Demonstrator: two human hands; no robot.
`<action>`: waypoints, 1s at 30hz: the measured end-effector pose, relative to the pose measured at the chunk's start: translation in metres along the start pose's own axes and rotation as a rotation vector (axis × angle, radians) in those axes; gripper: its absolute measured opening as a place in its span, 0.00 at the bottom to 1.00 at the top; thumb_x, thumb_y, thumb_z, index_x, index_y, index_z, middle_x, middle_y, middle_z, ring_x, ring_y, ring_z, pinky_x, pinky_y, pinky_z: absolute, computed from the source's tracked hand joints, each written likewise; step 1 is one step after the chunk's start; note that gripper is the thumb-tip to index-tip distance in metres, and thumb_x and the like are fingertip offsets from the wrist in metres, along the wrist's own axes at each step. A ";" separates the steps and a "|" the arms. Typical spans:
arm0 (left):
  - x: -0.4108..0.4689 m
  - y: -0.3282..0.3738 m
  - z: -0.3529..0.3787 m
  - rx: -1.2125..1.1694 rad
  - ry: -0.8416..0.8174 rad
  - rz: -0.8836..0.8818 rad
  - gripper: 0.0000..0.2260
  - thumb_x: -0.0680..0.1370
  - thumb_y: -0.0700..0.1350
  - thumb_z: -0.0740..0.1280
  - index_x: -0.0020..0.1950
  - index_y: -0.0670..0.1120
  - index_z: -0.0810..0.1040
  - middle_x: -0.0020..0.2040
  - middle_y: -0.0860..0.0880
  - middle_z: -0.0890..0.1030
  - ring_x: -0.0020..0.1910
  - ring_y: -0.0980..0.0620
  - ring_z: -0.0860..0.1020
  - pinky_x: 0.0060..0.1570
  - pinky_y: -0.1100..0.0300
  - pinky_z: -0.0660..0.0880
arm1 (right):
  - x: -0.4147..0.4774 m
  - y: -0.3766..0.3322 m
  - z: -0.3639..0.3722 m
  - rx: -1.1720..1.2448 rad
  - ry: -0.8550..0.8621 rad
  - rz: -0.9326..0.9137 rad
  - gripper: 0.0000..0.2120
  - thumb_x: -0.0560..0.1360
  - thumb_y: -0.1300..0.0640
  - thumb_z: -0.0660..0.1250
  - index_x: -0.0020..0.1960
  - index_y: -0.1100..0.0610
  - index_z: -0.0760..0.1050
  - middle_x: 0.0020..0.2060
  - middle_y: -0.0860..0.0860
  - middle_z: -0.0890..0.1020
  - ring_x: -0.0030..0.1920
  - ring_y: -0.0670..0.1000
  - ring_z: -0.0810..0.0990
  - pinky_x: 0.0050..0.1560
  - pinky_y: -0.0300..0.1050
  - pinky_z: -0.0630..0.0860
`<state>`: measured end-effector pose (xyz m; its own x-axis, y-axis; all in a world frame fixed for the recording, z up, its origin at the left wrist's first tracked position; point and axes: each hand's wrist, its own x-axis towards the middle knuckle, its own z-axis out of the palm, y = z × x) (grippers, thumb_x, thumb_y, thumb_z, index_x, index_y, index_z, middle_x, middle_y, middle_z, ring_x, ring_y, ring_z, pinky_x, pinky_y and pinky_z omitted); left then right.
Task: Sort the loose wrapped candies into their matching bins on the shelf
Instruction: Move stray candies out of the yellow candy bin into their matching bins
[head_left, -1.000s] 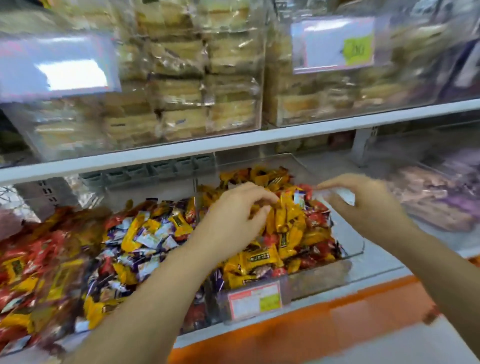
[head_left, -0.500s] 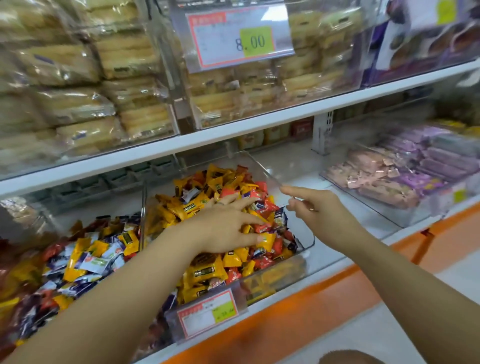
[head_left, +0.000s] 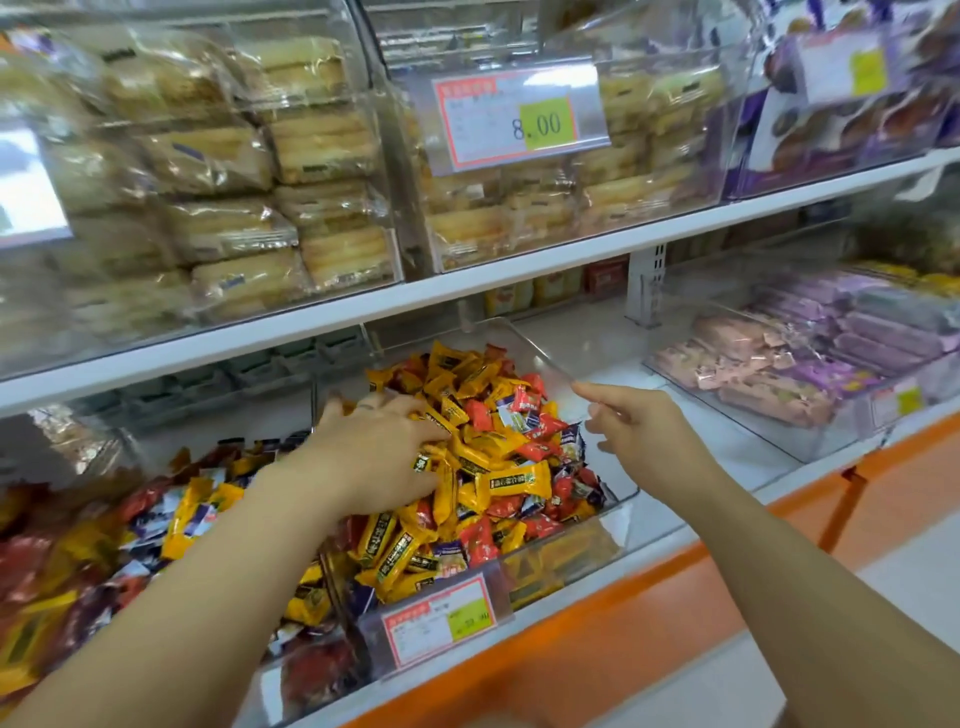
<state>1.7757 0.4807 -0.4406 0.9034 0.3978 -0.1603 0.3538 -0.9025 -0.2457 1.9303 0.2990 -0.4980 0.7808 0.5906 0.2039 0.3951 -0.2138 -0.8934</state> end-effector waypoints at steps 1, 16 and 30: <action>0.002 0.002 -0.004 -0.007 0.006 -0.013 0.24 0.77 0.62 0.59 0.72 0.64 0.61 0.77 0.54 0.54 0.76 0.47 0.53 0.71 0.37 0.52 | 0.000 0.000 -0.001 0.009 -0.009 0.004 0.15 0.80 0.61 0.59 0.64 0.52 0.76 0.61 0.54 0.78 0.61 0.53 0.77 0.63 0.54 0.73; 0.089 0.053 0.008 -0.412 0.191 0.182 0.23 0.75 0.48 0.70 0.69 0.56 0.71 0.66 0.50 0.71 0.63 0.51 0.71 0.63 0.54 0.70 | 0.004 0.000 -0.011 0.067 -0.106 -0.044 0.14 0.79 0.57 0.61 0.54 0.37 0.75 0.47 0.30 0.72 0.56 0.44 0.78 0.61 0.46 0.75; 0.083 0.064 0.004 -0.510 0.117 0.278 0.13 0.76 0.47 0.69 0.60 0.50 0.73 0.40 0.58 0.71 0.35 0.59 0.69 0.32 0.65 0.62 | 0.005 0.006 -0.007 0.005 -0.102 -0.032 0.15 0.79 0.55 0.61 0.61 0.38 0.74 0.52 0.60 0.82 0.54 0.69 0.75 0.51 0.64 0.76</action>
<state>1.8723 0.4567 -0.4737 0.9893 0.1408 -0.0389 0.1460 -0.9471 0.2857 1.9398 0.2952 -0.4999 0.7143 0.6732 0.1912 0.4169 -0.1898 -0.8889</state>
